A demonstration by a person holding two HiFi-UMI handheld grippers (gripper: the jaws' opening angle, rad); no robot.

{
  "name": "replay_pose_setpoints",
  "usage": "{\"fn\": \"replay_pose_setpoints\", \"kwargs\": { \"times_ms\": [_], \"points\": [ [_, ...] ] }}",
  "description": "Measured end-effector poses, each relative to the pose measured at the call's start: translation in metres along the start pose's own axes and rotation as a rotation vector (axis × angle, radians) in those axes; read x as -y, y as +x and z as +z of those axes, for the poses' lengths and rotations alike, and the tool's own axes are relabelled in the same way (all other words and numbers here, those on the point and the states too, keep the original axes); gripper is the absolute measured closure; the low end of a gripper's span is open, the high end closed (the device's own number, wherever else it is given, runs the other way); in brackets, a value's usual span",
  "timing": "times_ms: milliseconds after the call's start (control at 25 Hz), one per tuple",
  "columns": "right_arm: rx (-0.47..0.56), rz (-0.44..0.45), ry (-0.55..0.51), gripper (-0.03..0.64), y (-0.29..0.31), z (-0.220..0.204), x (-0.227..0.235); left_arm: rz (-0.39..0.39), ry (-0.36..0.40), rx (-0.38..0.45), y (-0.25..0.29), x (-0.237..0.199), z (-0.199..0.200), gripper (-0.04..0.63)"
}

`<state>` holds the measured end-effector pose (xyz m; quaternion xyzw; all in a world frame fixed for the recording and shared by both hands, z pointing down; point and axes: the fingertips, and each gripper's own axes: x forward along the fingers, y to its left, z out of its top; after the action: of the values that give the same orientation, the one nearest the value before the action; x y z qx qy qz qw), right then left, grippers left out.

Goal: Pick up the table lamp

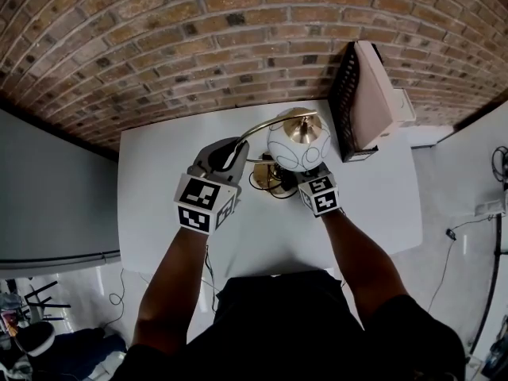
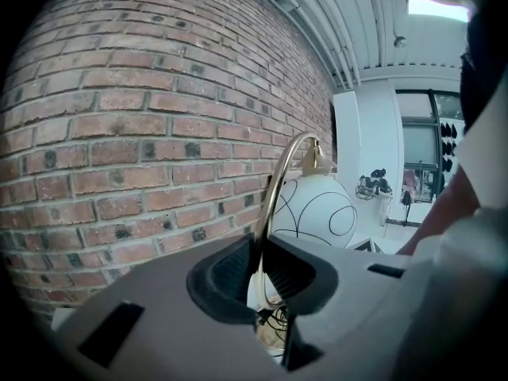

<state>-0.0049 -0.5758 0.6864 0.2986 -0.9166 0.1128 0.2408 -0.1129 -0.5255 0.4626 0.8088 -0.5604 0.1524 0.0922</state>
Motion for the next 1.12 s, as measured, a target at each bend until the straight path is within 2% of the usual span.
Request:
{"fn": "replay_pose_setpoints", "kwargs": {
  "times_ms": [640, 1120],
  "points": [
    [-0.045, -0.003, -0.026, 0.565, 0.002, -0.002, 0.002, 0.047, -0.004, 0.01, -0.001, -0.001, 0.001, 0.566],
    [0.022, 0.033, -0.007, 0.565, -0.043, 0.028, -0.029, -0.035, 0.03, 0.033, -0.038, 0.016, 0.047, 0.569]
  ]
}}
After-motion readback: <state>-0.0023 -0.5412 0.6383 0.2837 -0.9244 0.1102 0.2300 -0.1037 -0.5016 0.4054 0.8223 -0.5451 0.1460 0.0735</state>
